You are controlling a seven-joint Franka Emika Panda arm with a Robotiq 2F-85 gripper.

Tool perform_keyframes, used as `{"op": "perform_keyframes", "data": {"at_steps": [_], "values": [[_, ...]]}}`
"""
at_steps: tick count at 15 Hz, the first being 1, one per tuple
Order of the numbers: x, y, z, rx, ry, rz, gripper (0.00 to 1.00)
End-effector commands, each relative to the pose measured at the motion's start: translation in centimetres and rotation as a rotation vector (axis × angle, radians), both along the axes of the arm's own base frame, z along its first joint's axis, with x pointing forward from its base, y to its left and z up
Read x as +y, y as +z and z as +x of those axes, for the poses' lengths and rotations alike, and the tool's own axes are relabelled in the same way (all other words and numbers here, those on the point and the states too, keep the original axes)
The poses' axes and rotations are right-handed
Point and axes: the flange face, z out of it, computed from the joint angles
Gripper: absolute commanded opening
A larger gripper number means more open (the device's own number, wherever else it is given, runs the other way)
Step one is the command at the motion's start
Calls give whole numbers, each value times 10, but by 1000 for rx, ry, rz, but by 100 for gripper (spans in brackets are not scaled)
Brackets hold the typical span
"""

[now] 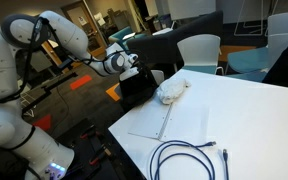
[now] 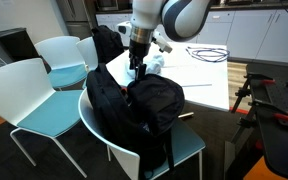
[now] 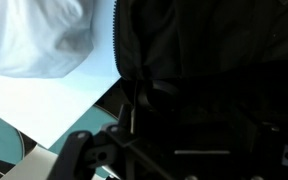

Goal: Pick up the bottle from the bag and put it on the table, then pick up the cloth and cable on the table and put them in the bag

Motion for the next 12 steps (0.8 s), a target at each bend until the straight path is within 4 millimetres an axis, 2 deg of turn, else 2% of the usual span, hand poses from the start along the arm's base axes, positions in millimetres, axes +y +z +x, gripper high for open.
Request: {"op": "perform_keyframes", "data": {"at_steps": [1, 8, 12], "values": [[4, -5, 4, 10, 14, -9, 100], [11, -22, 0, 53, 48, -12, 100], [13, -33, 7, 15, 139, -62, 100]]}}
